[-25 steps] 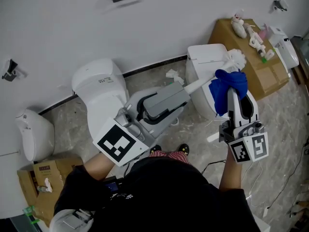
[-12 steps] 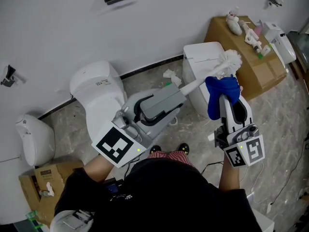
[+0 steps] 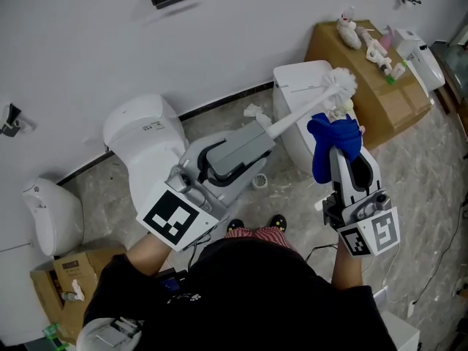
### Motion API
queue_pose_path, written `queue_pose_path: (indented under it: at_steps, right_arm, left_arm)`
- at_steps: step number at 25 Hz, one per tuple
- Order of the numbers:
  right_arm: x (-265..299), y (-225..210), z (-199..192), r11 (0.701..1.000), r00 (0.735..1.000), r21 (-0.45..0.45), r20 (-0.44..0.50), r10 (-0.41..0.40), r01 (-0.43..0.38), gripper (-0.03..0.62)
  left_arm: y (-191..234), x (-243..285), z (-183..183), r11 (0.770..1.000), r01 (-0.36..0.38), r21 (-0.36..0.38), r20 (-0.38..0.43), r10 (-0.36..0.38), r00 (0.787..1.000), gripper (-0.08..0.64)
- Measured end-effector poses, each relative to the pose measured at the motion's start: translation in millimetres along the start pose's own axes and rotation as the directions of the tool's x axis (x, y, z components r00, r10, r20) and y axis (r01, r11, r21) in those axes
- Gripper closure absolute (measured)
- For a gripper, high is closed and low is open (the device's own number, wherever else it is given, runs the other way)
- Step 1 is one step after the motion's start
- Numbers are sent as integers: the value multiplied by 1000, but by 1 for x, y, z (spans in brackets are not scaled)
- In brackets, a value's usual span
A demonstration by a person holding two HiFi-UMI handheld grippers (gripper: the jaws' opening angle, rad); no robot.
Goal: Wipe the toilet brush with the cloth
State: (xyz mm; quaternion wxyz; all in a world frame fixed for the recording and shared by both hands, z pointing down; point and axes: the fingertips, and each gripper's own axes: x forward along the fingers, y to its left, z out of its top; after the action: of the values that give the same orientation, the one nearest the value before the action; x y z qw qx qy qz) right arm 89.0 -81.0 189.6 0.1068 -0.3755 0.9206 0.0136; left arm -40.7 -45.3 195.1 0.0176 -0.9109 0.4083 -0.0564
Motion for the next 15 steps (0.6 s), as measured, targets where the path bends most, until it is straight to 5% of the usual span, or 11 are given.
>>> queue_pose_path:
  at_steps: [15]
  right_arm:
    - [-13,5,7,999,999,-17,-2,-39,39,524]
  left_arm:
    - [-5,6,3,998,67,1,8,-67,998,390]
